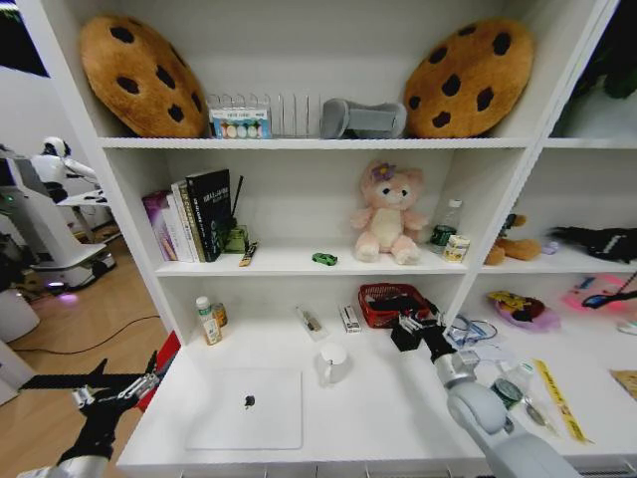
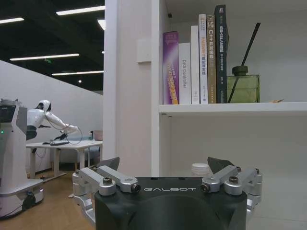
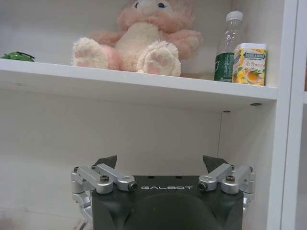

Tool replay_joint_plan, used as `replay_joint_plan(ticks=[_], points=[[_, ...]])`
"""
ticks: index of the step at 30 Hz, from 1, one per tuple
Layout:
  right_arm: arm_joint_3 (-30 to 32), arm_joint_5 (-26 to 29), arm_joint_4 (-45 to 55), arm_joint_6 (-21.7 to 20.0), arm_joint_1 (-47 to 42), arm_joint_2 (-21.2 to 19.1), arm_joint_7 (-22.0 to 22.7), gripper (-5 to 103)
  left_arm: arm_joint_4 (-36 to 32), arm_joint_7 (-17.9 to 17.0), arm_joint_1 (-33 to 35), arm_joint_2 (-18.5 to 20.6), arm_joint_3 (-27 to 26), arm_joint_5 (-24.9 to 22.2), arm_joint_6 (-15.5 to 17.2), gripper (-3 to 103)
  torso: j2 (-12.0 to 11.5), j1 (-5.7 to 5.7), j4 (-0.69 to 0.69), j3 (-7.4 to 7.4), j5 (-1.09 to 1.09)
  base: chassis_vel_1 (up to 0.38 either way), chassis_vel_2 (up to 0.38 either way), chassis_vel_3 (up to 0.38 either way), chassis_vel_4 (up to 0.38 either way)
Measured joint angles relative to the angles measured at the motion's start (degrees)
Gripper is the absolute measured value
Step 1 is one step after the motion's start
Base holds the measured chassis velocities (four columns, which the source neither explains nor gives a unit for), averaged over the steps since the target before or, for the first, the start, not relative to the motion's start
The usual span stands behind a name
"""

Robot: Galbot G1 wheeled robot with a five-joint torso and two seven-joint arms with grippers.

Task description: Organize the objects on the table.

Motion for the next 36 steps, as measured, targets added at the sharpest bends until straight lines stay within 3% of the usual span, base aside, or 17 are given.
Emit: replay_joint_plan(ticks=[3, 6, 11, 13, 20, 36], points=[[2.4, -0.1, 2.7, -0.1, -3.7, 0.8, -0.5, 99, 0.0, 0.0, 0.0, 0.0, 0.0, 0.0, 0.0, 100, 0.0, 0.0, 0.01, 0.0, 0.0, 0.0, 0.0, 0.0, 0.0], [9.1, 0.1, 8.2, 0.6, -12.5, 3.0, -1.6, 100, 0.0, 0.0, 0.0, 0.0, 0.0, 0.0, 0.0, 100, 0.0, -0.01, 0.0, 0.0, 0.0, 0.0, 0.0, 0.0, 0.0], [14.3, 0.7, 11.4, 1.3, -17.8, 5.0, -2.0, 100, 0.0, 0.0, 0.0, 0.0, 0.0, 0.0, 0.0, 100, 0.0, 0.0, 0.01, 0.0, -0.01, 0.0, 0.0, 0.0, 0.0], [17.3, 0.4, 13.4, 2.5, -21.6, 7.5, -2.4, 100, 0.0, 0.0, 0.0, 0.0, 0.0, 0.0, 0.0, 100, 0.0, 0.0, 0.01, 0.0, 0.0, 0.0, 0.0, 0.0, 0.0], [18.5, -2.2, 15.7, 5.4, -27.8, 15.4, -3.0, 100, 0.0, 0.0, 0.0, 0.0, 0.0, 0.0, 0.0, 100, 0.0, 0.0, -0.01, 0.0, 0.0, 0.0, 0.0, 0.0, 0.0], [19.5, -3.9, 17.3, 6.1, -29.9, 16.6, -2.6, 100, 0.0, 0.0, 0.0, 0.0, 0.0, 0.0, 0.0, 100, 0.0, 0.01, 0.01, 0.01, -0.01, 0.0, 0.0, 0.0, 0.0]])
